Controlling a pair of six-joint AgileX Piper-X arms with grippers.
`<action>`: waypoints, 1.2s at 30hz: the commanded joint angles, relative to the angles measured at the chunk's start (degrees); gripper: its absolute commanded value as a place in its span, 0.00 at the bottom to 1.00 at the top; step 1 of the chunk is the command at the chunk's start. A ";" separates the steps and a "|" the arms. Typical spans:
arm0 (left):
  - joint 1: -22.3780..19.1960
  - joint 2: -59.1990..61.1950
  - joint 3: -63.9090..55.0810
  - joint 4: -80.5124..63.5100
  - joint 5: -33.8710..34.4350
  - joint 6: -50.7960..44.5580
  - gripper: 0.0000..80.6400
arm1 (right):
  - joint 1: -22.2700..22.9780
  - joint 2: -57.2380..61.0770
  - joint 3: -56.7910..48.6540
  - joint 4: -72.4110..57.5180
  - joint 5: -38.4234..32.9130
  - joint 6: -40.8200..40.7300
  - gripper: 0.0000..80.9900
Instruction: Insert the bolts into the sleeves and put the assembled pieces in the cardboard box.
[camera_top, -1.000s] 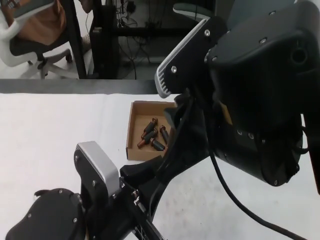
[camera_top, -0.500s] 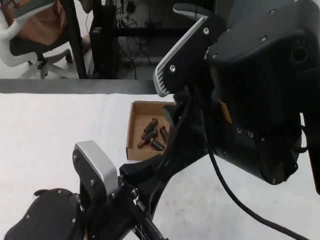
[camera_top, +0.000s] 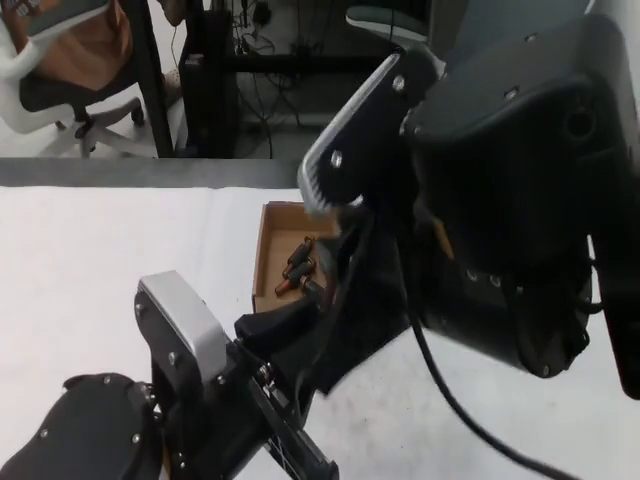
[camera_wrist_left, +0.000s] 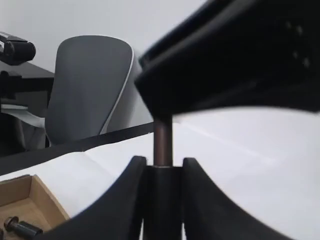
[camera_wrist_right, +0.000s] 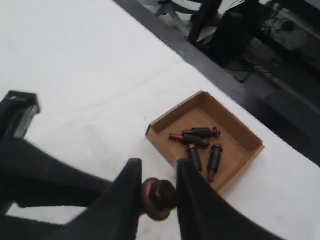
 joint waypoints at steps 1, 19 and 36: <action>-0.02 -0.23 -0.56 -1.93 0.25 0.35 0.02 | 0.36 0.10 -0.01 -0.32 -5.55 1.47 0.21; -0.02 -0.23 -0.56 -1.46 0.08 0.35 0.02 | 0.53 -1.43 -5.76 -4.21 -4.22 4.29 0.85; 14.70 3.34 -17.73 32.95 6.10 4.37 0.02 | 0.52 -10.45 -6.05 -2.90 11.30 2.08 0.85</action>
